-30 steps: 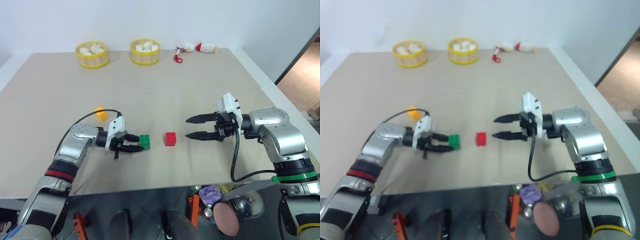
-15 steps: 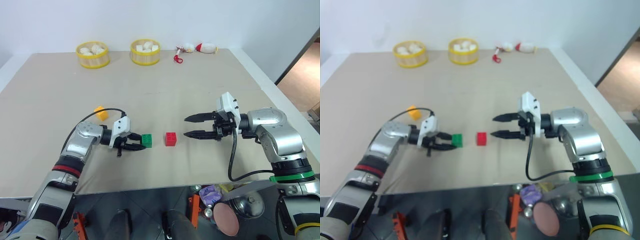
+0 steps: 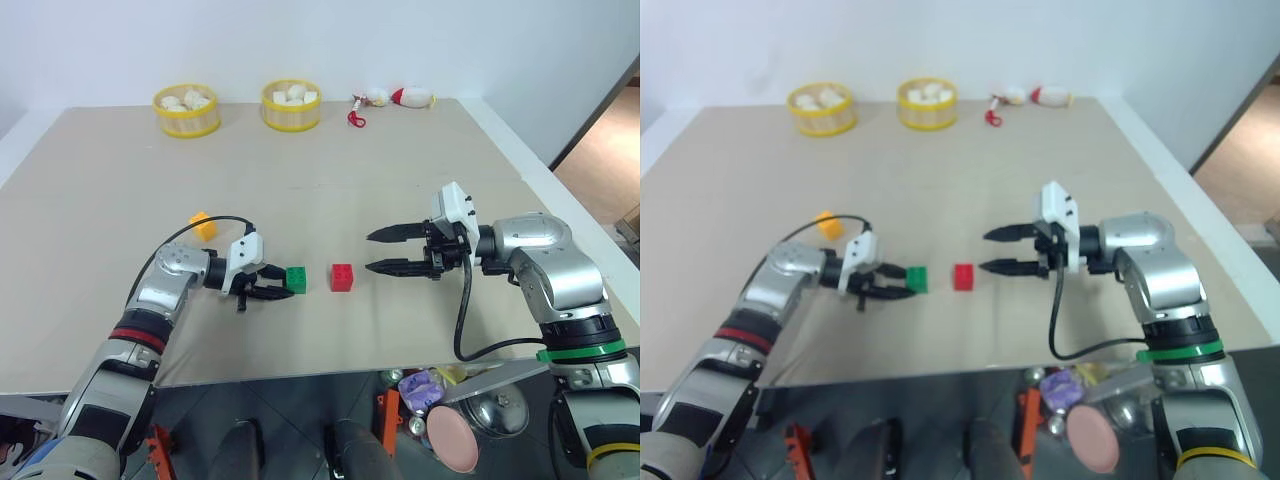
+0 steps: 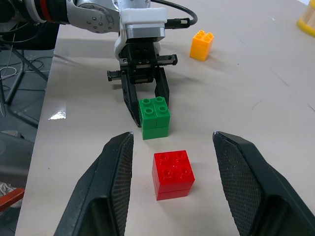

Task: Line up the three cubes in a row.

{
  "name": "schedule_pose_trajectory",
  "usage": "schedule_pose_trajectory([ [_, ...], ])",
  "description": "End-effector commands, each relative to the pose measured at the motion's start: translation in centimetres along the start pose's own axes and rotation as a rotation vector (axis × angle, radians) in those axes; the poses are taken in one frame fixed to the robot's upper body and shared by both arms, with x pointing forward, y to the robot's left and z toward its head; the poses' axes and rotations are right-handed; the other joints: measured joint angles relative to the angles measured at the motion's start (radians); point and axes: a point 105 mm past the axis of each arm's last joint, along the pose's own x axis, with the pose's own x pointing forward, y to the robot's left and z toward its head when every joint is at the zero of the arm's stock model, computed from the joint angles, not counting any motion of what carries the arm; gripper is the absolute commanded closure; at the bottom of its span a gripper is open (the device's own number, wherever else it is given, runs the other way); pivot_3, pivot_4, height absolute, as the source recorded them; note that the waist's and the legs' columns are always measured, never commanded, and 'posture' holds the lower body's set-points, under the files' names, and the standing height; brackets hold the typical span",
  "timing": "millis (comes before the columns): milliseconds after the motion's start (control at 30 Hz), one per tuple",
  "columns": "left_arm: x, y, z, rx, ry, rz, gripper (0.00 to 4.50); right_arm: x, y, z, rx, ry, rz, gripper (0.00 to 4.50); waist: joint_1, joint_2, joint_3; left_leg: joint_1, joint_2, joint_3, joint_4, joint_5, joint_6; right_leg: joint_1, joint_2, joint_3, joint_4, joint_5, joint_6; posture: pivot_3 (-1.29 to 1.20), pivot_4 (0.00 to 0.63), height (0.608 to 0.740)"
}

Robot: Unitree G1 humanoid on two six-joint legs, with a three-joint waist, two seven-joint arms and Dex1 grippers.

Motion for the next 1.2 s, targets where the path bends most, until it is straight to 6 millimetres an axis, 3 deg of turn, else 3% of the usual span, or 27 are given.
schedule_pose_trajectory([
  [33, -0.3, 0.9, 0.8, 0.02, -0.011, 0.034, 1.56, -0.1, -0.4, 1.1, -0.045, -0.013, -0.006, 1.85, 0.0, 0.0, 0.0, 0.0, 0.0, 0.0, 0.0, 0.0, 0.0, 0.0, 0.0, 0.0, 0.001, 0.0, 0.0, 0.0, 0.15, 0.74],
  [133, -0.4, 1.7, 1.0, 0.043, -0.012, 0.088, 0.45, -0.1, -0.6, 1.2, -0.047, -0.014, -0.008, 1.85, 0.0, 0.0, 0.0, 0.0, 0.0, 0.0, 0.003, 0.0, 0.0, 0.0, 0.0, 0.0, 0.003, 0.0, 0.0, 0.0, 0.15, 0.74],
  [200, -0.4, 1.7, 1.2, 0.042, -0.02, 0.084, 0.03, -0.1, -0.8, 1.2, -0.048, -0.015, -0.01, 1.85, 0.0, 0.0, 0.0, 0.0, 0.0, 0.0, 0.004, 0.0, 0.0, 0.0, 0.0, 0.0, 0.004, 0.0, 0.0, 0.0, 0.15, 0.74],
  [467, -2.3, 1.3, 1.4, 0.033, -0.029, 0.079, 0.03, 0.1, -1.2, 1.7, -0.054, -0.03, -0.004, 1.85, -0.004, 0.0, 0.0, 0.0, 0.0, 0.0, 0.006, 0.0, 0.0, -0.001, 0.001, 0.001, 0.007, 0.0, 0.0, 0.0, 0.15, 0.74],
  [633, -6.1, 0.6, 0.7, 0.004, 0.009, 0.114, 0.03, 0.2, -1.5, 2.0, -0.064, -0.034, 0.008, 1.85, -0.017, 0.0, 0.0, 0.0, 0.001, 0.0, 0.006, 0.0, 0.0, -0.001, 0.001, 0.001, 0.007, -0.001, -0.001, 0.0, 0.15, 0.74],
  [833, -9.5, 0.6, 1.9, -0.067, -0.066, 0.304, 0.03, 0.9, -2.4, 2.9, -0.089, -0.059, -0.009, 1.85, -0.019, 0.0, 0.0, 0.0, 0.002, 0.0, 0.005, 0.0, 0.0, -0.002, 0.001, 0.001, 0.008, -0.001, -0.002, 0.0, 0.15, 0.74],
  [1000, -10.9, -2.7, 3.0, -0.19, -0.164, 0.358, 0.03, 1.5, -2.4, 3.6, -0.109, -0.081, 0.026, 1.85, -0.019, 0.0, 0.0, 0.0, 0.002, 0.001, 0.005, 0.0, 0.0, -0.002, 0.0, 0.002, 0.008, -0.003, -0.003, 0.0, 0.15, 0.74],
  [1200, -12.3, -3.0, 2.8, -0.336, -0.237, 0.689, 0.03, 3.3, -3.8, 5.0, -0.134, -0.135, -0.031, 1.85, -0.019, 0.0, 0.0, 0.002, 0.003, 0.001, 0.005, 0.0, 0.001, -0.001, 0.001, 0.001, 0.009, -0.003, -0.008, 0.0, 0.15, 0.74],
])
